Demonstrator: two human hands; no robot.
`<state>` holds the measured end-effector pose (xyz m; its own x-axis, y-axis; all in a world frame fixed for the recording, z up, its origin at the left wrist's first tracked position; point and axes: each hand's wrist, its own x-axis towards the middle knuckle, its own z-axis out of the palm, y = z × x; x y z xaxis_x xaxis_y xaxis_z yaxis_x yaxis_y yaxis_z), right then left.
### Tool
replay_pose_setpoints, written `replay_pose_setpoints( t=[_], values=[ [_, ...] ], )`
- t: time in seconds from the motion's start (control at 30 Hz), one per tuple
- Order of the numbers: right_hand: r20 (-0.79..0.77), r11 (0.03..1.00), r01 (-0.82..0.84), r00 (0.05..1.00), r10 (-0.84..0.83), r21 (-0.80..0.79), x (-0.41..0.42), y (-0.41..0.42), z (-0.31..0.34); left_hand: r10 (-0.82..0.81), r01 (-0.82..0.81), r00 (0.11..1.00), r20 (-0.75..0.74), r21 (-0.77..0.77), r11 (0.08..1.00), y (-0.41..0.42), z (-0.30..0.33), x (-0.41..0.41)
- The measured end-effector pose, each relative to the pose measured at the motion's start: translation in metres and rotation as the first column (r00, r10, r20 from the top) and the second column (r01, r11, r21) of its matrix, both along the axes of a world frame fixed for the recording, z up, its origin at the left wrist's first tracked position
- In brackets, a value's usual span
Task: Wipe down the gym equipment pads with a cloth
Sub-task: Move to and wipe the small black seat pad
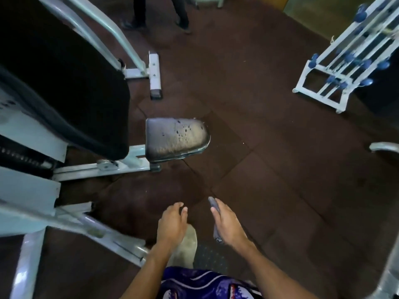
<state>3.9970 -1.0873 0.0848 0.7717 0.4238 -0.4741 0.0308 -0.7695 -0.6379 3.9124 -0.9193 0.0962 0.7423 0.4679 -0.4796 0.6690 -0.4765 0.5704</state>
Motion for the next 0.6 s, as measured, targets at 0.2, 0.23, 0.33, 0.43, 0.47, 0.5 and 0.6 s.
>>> replay_pose_setpoints(
  t=[0.2, 0.23, 0.33, 0.43, 0.47, 0.5, 0.6],
  values=[
    [-0.060, 1.000, -0.001, 0.998, 0.000, -0.011, 0.096, 0.081, -0.029, -0.024, 0.031, 0.998, -0.058, 0.132, 0.991, 0.084, -0.017, 0.100],
    [-0.062, 1.000, -0.001, 0.998, 0.001, -0.007, 0.112, 0.093, -0.034, -0.021, 0.029, 0.998, -0.052, 0.157, 0.987, 0.096, -0.023, 0.116],
    [-0.053, 1.000, -0.023, 0.998, 0.023, -0.005, 0.167, 0.128, -0.056, -0.012, 0.014, 1.000, -0.011, 0.206, 0.978, 0.130, -0.050, 0.167],
    [-0.020, 0.996, -0.085, 0.996, 0.086, 0.024, 0.224, 0.157, -0.089, -0.022, 0.011, 0.999, 0.037, 0.275, 0.961, 0.162, -0.092, 0.217],
    [-0.006, 0.994, -0.106, 0.994, 0.106, 0.011, 0.243, 0.165, -0.103, -0.027, 0.011, 0.998, 0.049, 0.301, 0.954, 0.172, -0.108, 0.233],
    [0.007, 0.992, -0.126, 0.992, 0.126, -0.005, 0.262, 0.172, -0.116, -0.028, 0.008, 0.998, 0.055, 0.326, 0.945, 0.180, -0.125, 0.246],
    [0.067, 0.987, -0.163, 0.984, 0.164, -0.013, 0.316, 0.196, -0.162, -0.061, 0.020, 0.994, 0.095, 0.382, 0.924, 0.202, -0.177, 0.279]
  ],
)
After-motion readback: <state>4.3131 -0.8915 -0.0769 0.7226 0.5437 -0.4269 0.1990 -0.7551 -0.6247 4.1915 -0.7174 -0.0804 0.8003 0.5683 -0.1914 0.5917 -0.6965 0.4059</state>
